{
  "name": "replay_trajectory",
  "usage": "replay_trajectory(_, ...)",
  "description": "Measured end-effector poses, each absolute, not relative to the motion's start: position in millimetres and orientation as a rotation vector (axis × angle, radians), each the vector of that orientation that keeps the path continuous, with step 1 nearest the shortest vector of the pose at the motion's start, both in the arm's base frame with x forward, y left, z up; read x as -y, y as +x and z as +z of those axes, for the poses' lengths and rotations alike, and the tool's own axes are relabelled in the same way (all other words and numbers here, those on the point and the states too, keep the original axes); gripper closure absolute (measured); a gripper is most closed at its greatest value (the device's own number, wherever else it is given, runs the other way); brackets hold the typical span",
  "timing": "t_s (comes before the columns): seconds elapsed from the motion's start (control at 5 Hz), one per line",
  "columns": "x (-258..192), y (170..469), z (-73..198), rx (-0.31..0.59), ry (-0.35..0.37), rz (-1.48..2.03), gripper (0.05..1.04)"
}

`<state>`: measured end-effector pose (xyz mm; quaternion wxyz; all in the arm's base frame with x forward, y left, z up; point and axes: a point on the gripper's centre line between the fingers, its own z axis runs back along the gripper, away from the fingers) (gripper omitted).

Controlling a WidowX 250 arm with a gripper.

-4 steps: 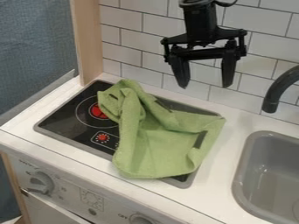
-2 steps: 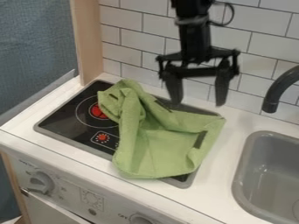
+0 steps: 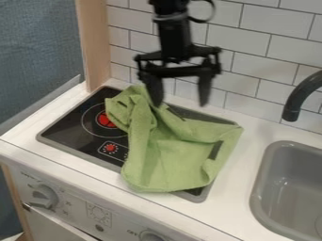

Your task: Unfold the cloth from top left to the bottom left

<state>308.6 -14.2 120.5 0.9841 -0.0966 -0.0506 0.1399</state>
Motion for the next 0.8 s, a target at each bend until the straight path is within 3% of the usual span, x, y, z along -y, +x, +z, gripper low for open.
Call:
replay_trajectory(0.6, -51.8, 329.1, 117.5, 0.064, -0.047, 0.742, 0.085)
replay_trajectory(0.8, -68.2, 336.1, 105.9, 0.067, 0.047, 0.901, 0.085)
